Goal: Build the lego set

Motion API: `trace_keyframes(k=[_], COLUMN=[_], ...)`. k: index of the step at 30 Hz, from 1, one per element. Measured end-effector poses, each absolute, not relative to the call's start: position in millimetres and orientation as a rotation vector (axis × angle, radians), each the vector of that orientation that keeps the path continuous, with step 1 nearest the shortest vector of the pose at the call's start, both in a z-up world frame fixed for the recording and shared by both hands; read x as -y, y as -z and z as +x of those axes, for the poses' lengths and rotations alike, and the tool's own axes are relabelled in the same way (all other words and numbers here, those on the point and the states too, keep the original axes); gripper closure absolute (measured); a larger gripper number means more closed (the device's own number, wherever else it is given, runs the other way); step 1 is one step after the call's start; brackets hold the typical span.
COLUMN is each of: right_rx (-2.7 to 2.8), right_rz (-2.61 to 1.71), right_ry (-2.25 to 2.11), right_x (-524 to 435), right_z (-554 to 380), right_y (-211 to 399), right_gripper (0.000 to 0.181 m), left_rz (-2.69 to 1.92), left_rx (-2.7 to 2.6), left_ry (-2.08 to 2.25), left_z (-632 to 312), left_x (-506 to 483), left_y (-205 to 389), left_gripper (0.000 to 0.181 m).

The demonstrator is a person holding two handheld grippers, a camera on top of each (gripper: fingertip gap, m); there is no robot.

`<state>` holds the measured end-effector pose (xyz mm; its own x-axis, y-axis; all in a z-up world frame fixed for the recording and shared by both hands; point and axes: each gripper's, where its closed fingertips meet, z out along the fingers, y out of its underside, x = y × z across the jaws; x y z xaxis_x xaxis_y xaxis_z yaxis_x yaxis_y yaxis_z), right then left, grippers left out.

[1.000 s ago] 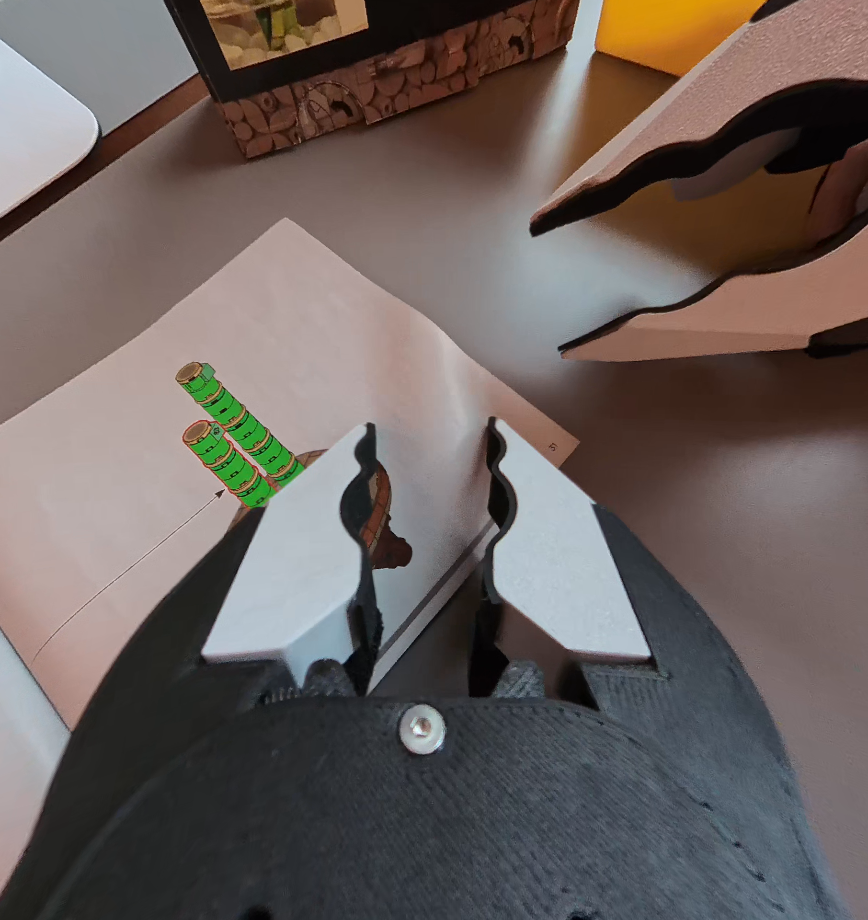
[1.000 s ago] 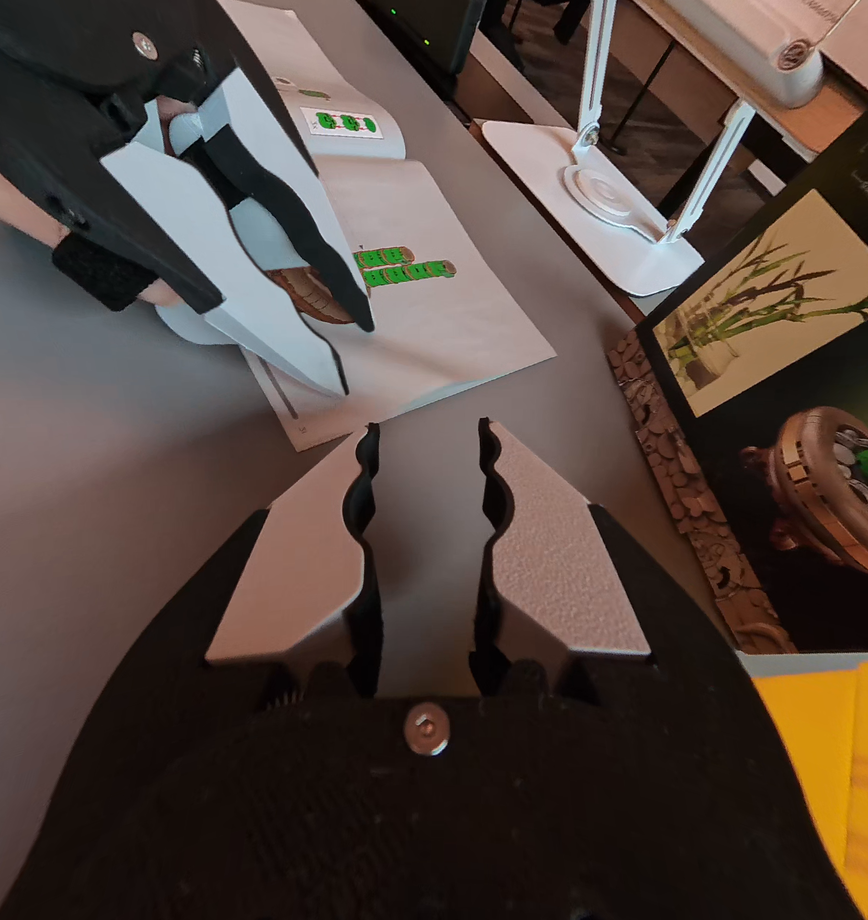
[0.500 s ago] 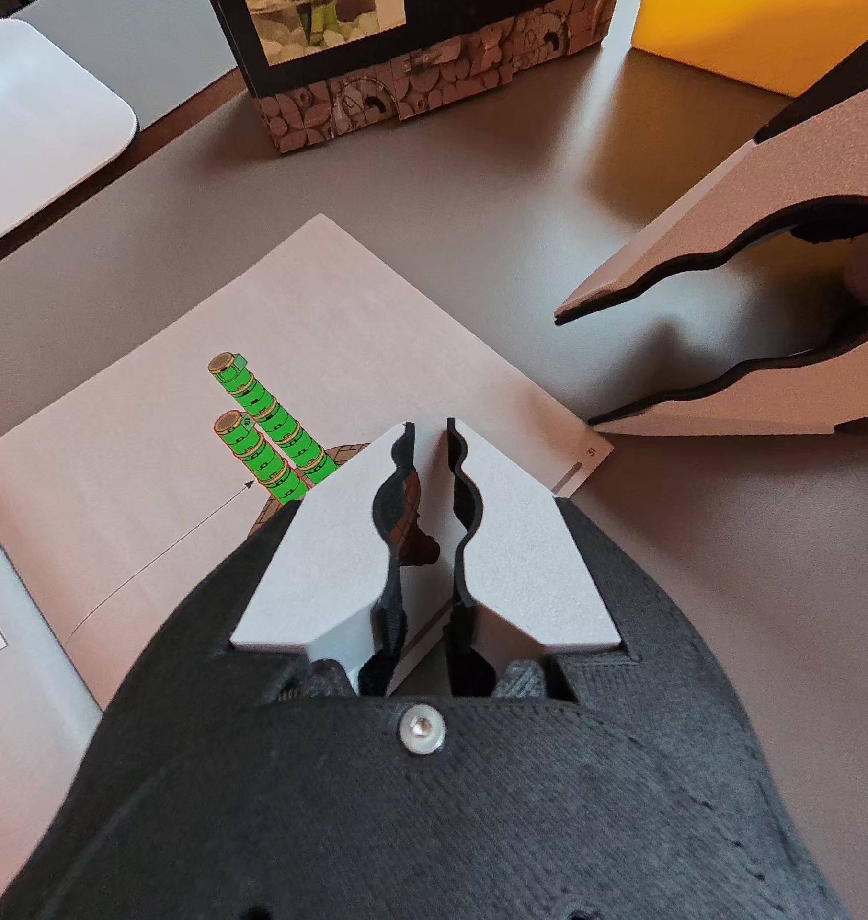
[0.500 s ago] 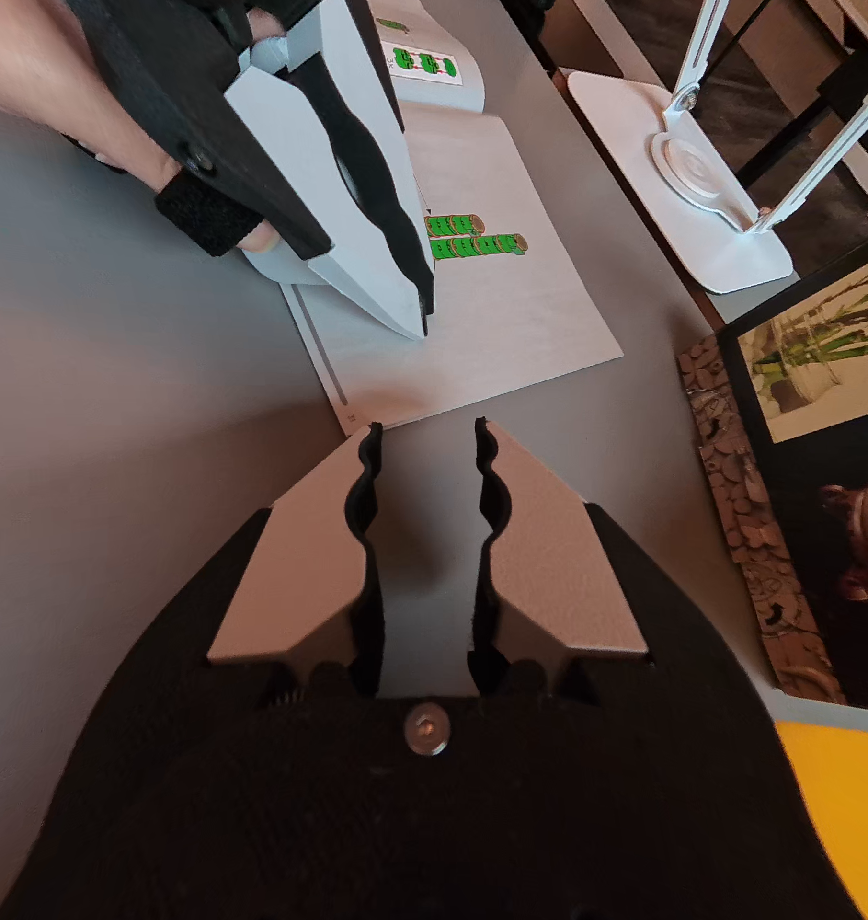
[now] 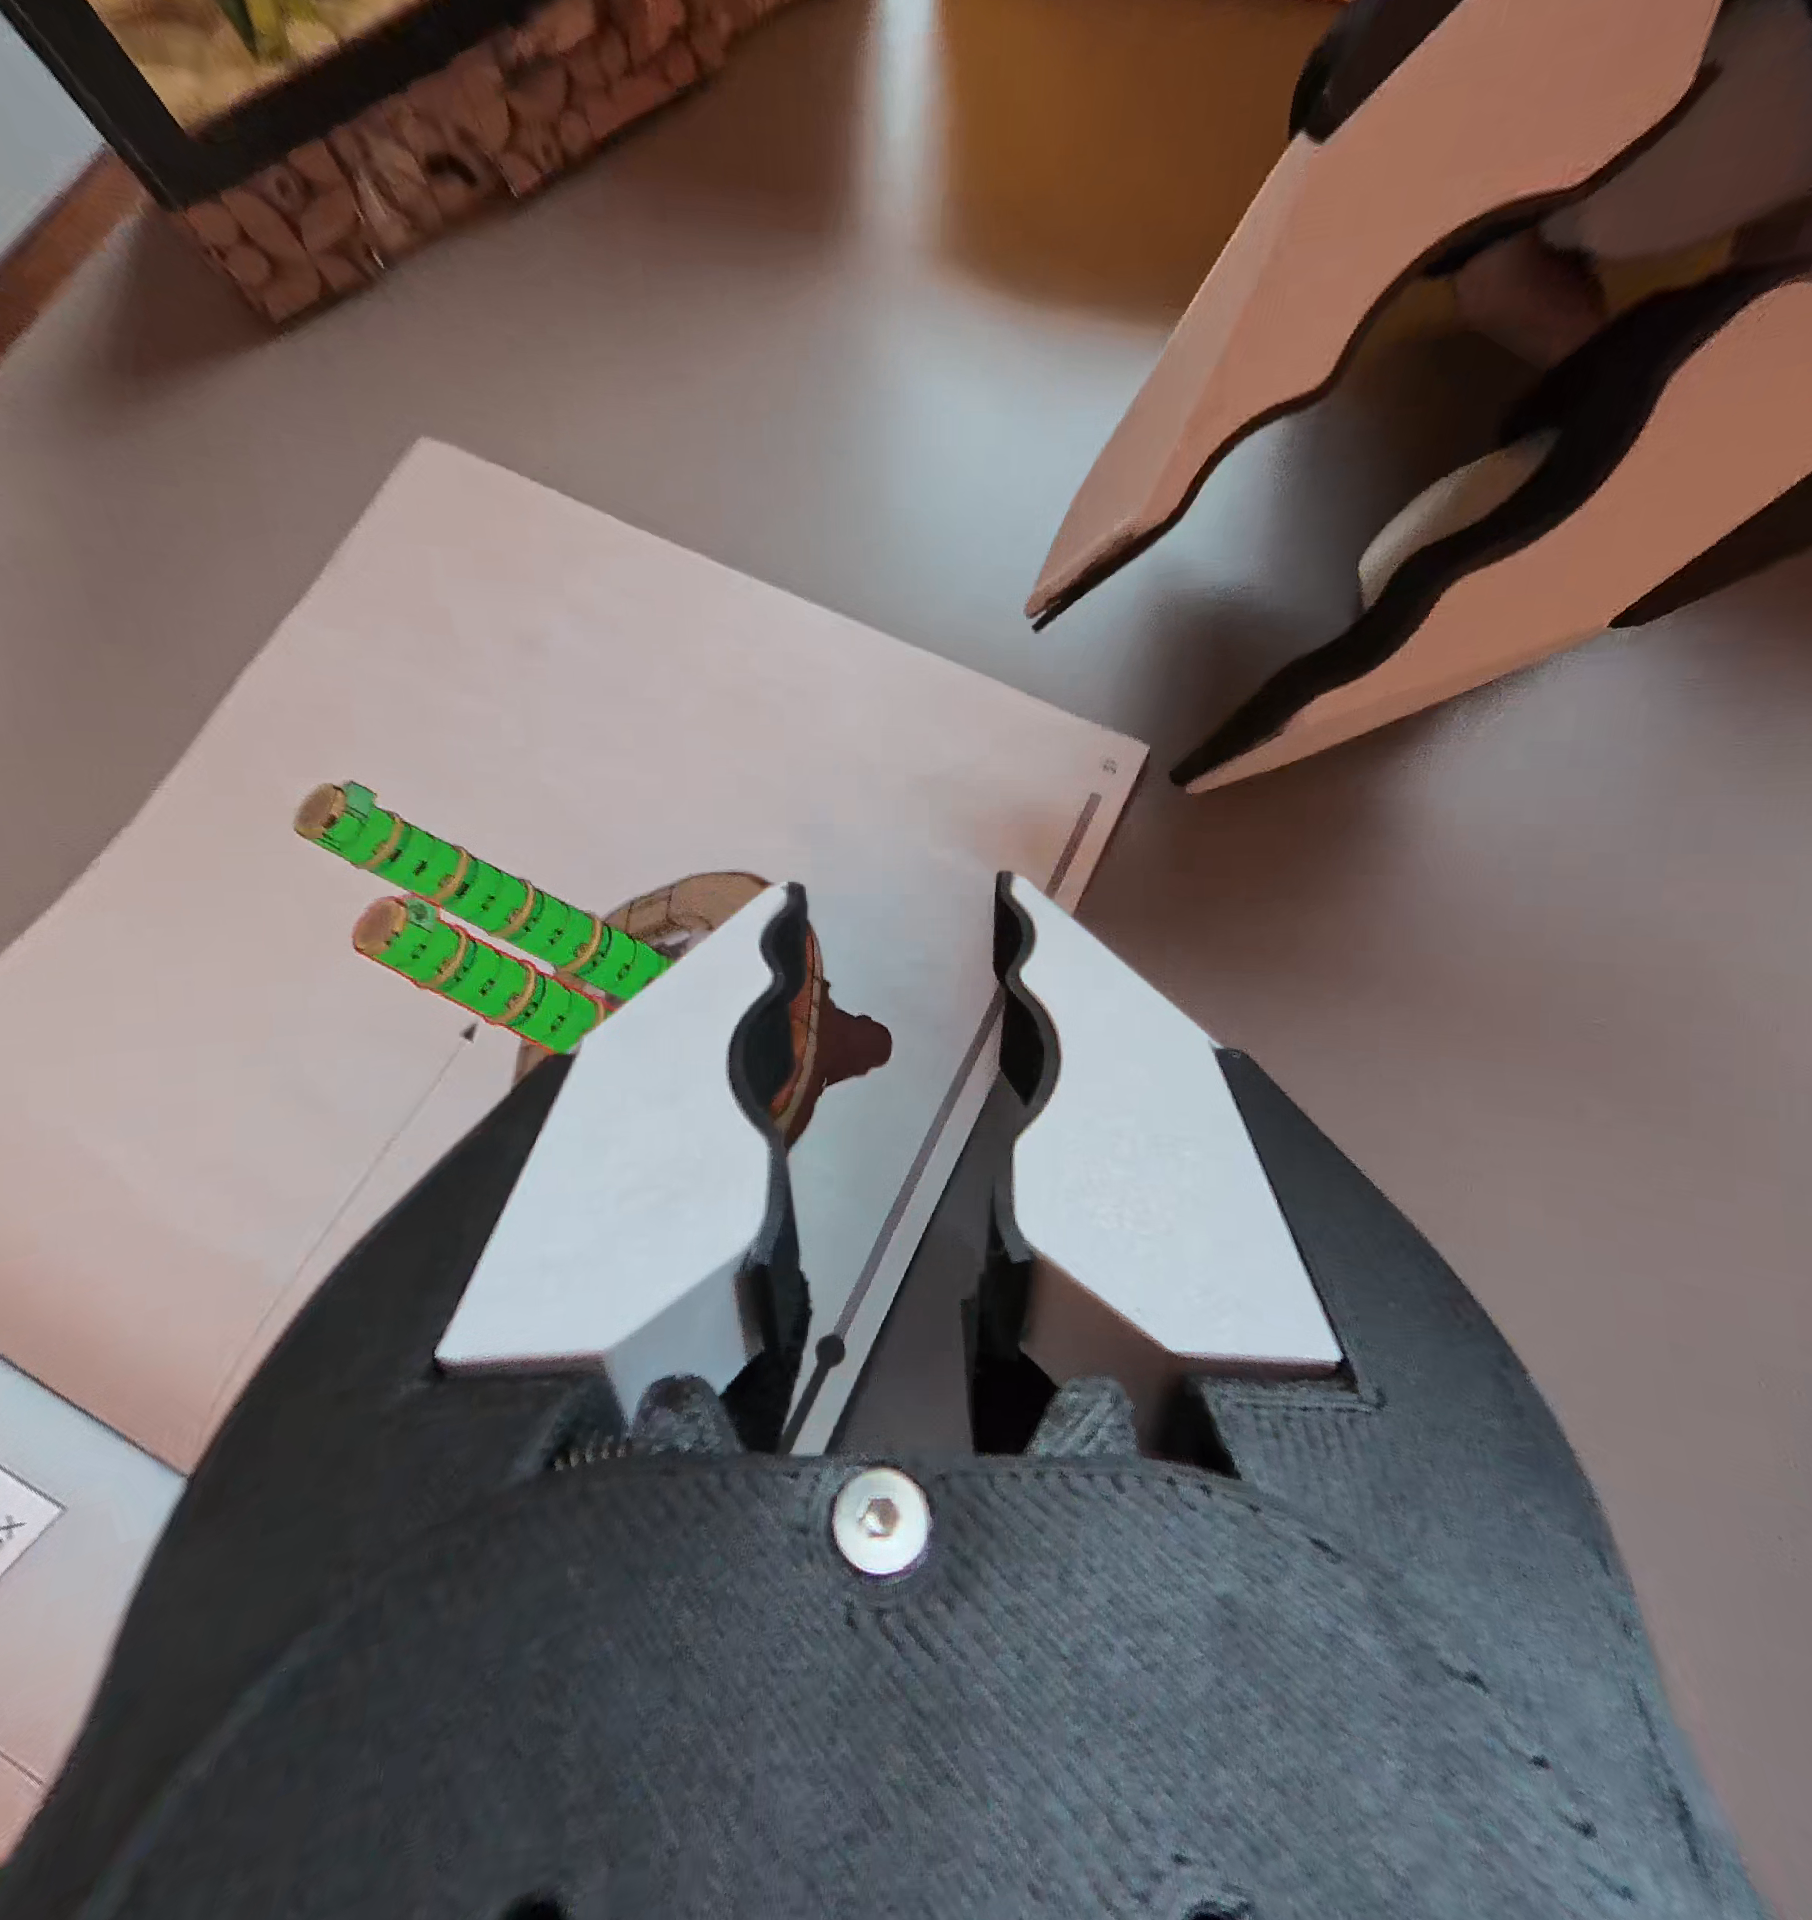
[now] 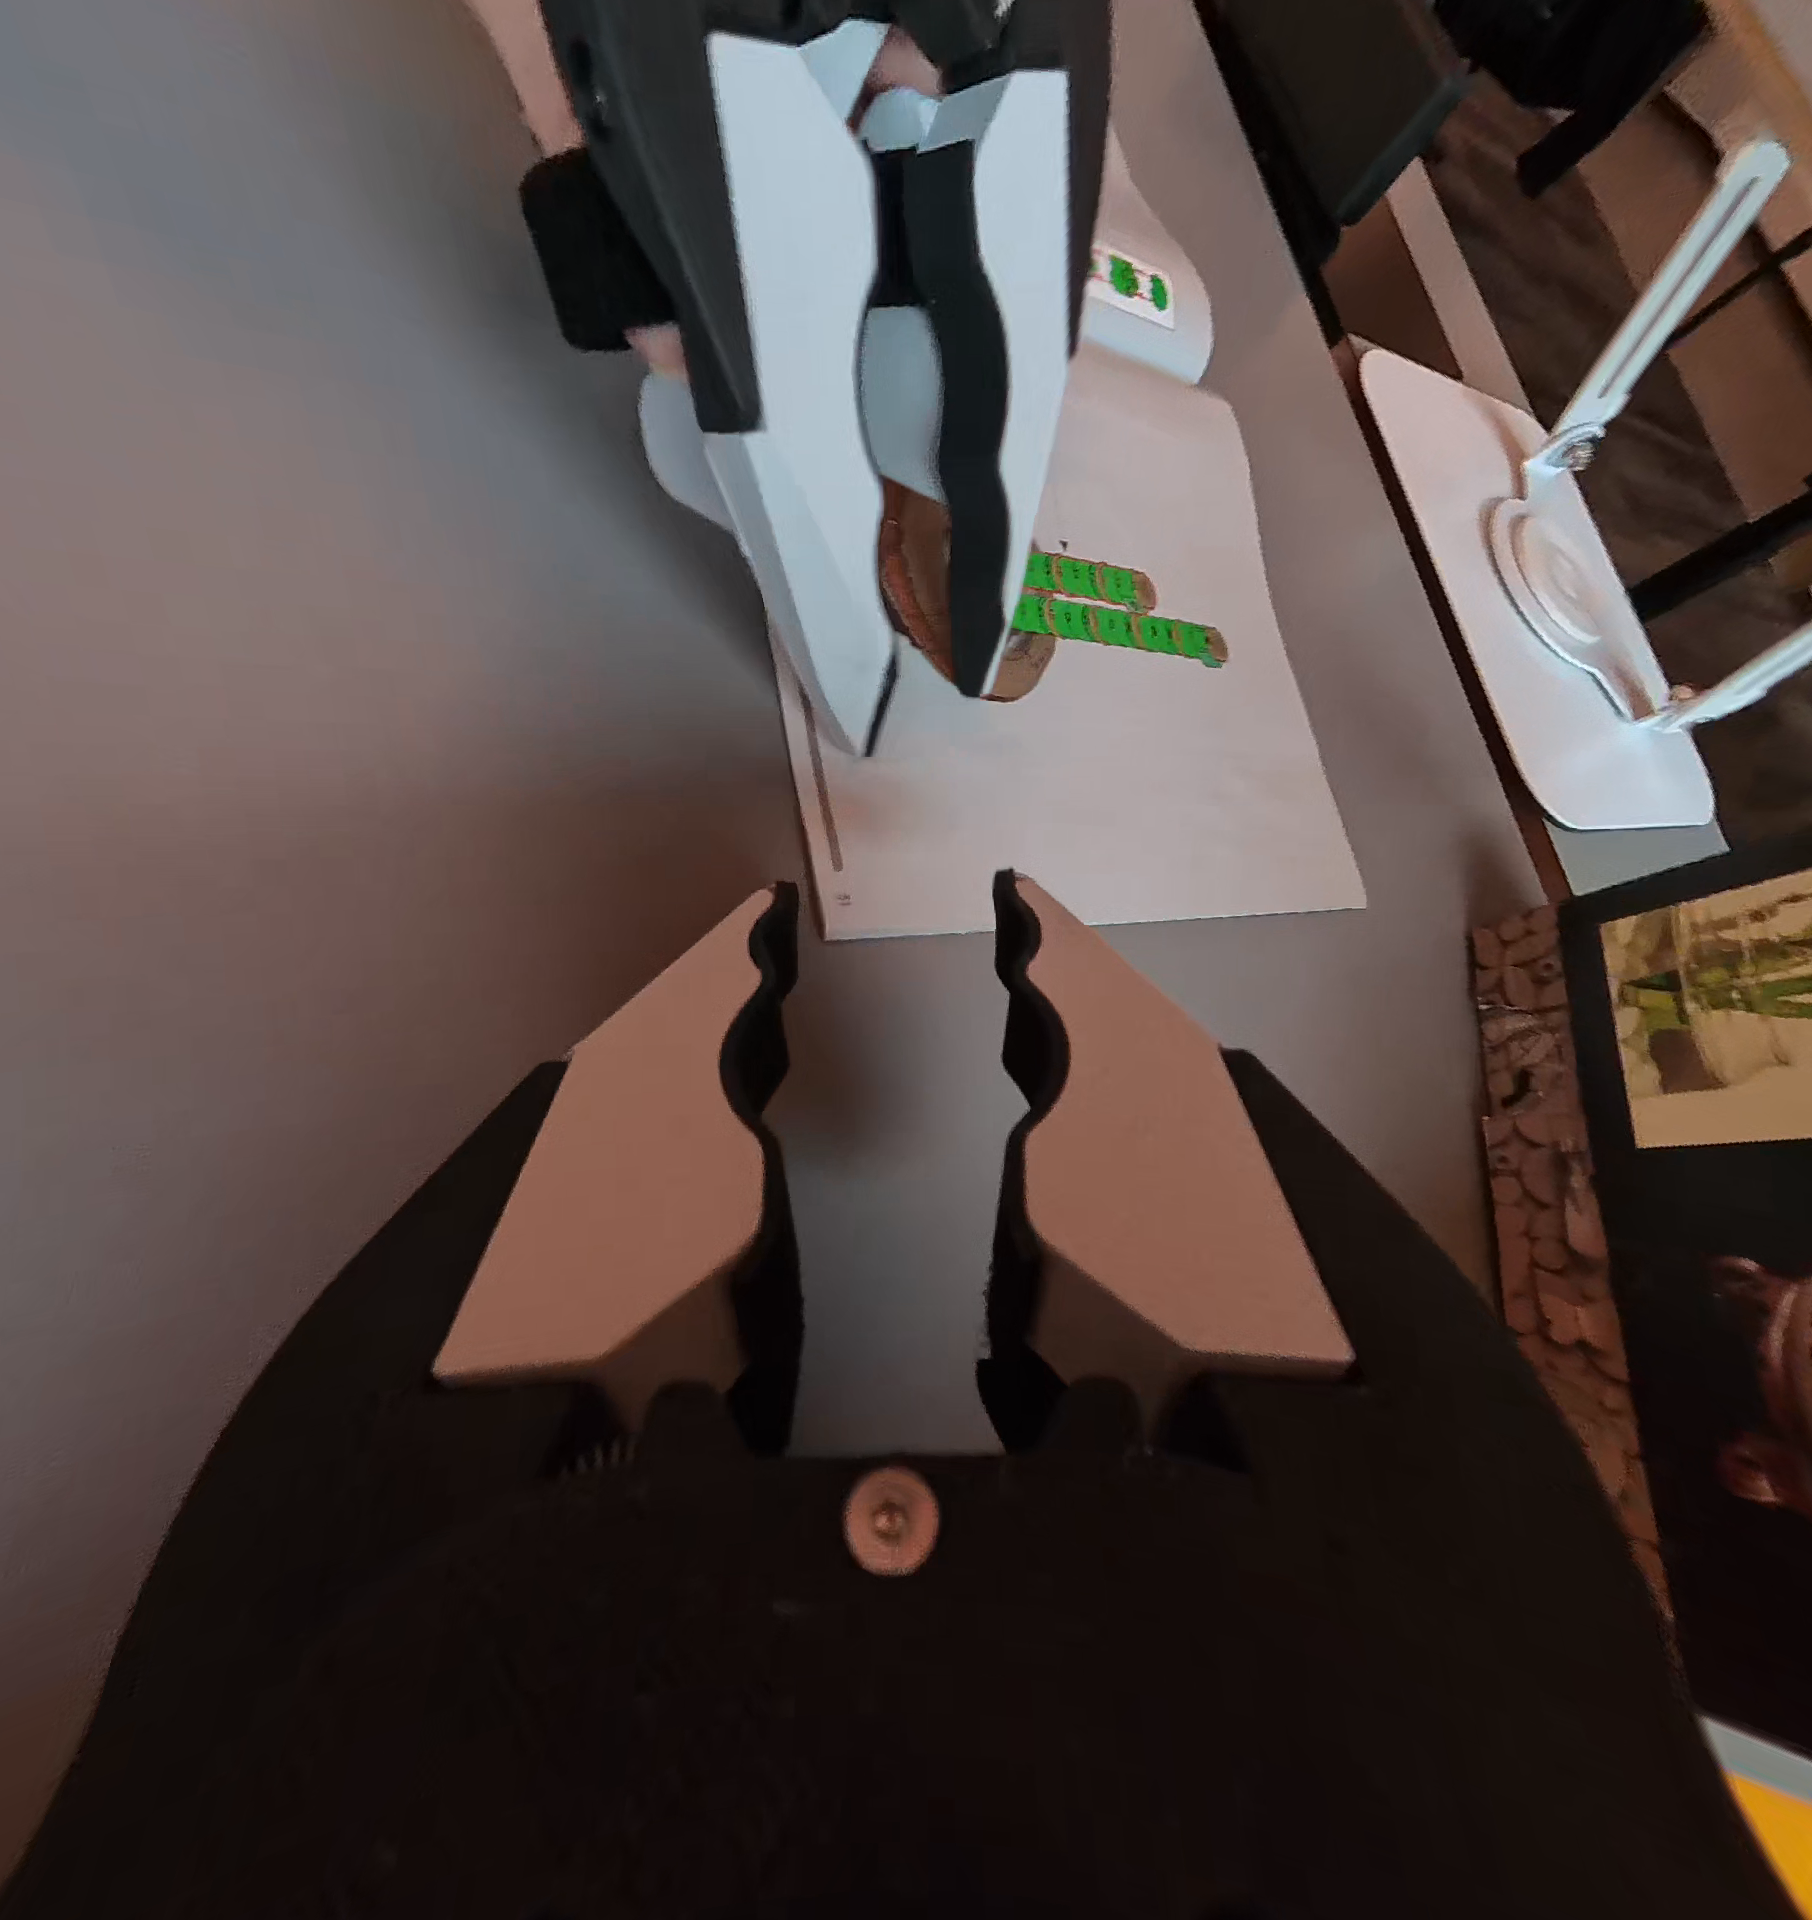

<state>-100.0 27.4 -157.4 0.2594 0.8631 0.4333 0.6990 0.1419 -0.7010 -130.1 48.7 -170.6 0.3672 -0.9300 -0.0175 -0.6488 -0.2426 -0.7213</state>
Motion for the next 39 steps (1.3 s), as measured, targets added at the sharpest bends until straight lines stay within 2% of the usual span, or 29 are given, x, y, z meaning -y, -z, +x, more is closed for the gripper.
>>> trace_keyframes(k=[16,20,24,28,39], right_rx=[1.486,1.498,1.463,1.443,1.441], right_rz=[-1.503,-1.529,-1.549,-1.612,-1.621], right_ry=[-0.106,-0.131,-0.187,-0.329,-0.293], right_x=[-40,-40,-39,-31,-34], right_z=[-109,-112,-110,-109,-106], right_y=[152,159,155,154,159], right_gripper=[0.150,0.152,0.150,0.140,0.145], left_rz=[-1.954,-1.945,-1.920,-1.901,-1.917], left_rx=[-1.381,-1.412,-1.440,-1.474,-1.480], left_ry=[0.563,0.628,0.637,0.601,0.579], left_z=[-131,-129,-129,-129,-130], left_x=[-48,-40,-38,-37,-38], left_y=[171,170,171,172,171], left_gripper=[0.149,0.133,0.130,0.127,0.134])
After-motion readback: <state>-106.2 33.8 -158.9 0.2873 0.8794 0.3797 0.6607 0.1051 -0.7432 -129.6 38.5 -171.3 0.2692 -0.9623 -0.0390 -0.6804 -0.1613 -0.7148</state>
